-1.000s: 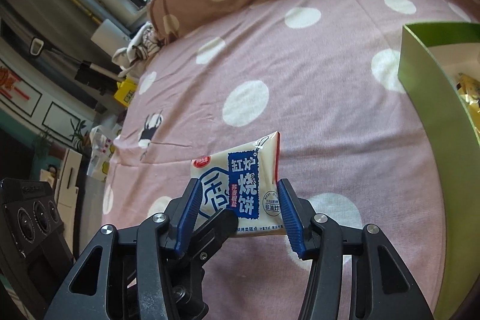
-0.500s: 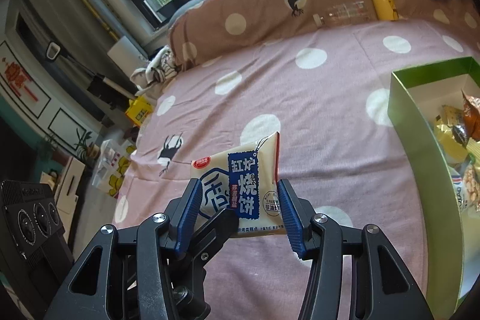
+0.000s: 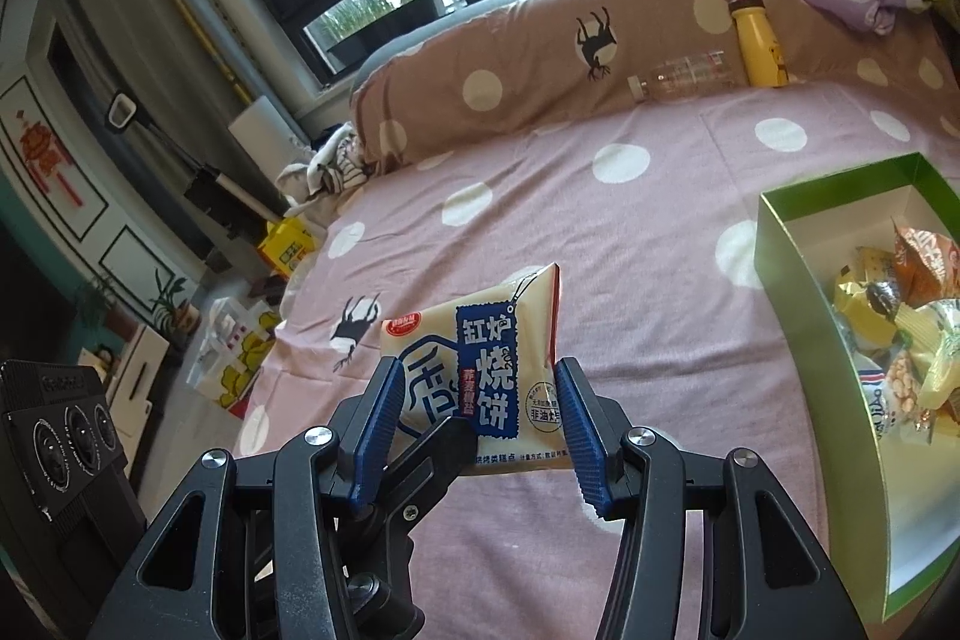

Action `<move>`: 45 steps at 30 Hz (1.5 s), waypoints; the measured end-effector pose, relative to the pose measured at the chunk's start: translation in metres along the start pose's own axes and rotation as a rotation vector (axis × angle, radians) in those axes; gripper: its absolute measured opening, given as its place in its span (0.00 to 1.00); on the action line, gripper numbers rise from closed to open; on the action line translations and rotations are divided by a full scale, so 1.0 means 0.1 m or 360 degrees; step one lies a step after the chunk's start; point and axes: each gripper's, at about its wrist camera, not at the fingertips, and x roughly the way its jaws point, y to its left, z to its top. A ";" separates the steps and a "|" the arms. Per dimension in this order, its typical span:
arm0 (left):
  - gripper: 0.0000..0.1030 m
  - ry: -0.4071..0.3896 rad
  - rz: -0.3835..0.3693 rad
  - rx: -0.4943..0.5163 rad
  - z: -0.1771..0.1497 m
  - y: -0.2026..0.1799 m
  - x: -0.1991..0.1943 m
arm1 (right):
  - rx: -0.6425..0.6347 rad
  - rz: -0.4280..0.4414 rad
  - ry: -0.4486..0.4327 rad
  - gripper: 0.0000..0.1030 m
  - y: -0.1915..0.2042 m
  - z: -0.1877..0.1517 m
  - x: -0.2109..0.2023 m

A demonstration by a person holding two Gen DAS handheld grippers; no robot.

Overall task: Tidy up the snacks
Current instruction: 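Lift and carry the biscuit packet over the green box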

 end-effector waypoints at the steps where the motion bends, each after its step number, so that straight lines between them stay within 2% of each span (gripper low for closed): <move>1: 0.31 -0.0009 -0.0001 0.0006 0.00 -0.02 -0.01 | -0.0001 0.0001 -0.0006 0.53 0.00 0.00 -0.01; 12: 0.31 -0.0071 -0.0019 0.0047 0.02 -0.10 -0.12 | -0.0021 0.0005 -0.0070 0.53 0.03 0.01 -0.15; 21: 0.31 -0.0099 -0.0053 0.0136 0.09 -0.36 -0.10 | 0.0026 -0.0021 -0.0162 0.53 -0.12 0.08 -0.36; 33: 0.31 -0.0050 -0.0132 0.0324 0.21 -0.87 0.13 | 0.0200 -0.0068 -0.0286 0.53 -0.62 0.20 -0.66; 45: 0.31 0.0055 -0.0261 0.0511 0.20 -1.46 0.44 | 0.0427 -0.0173 -0.0388 0.53 -1.21 0.22 -0.96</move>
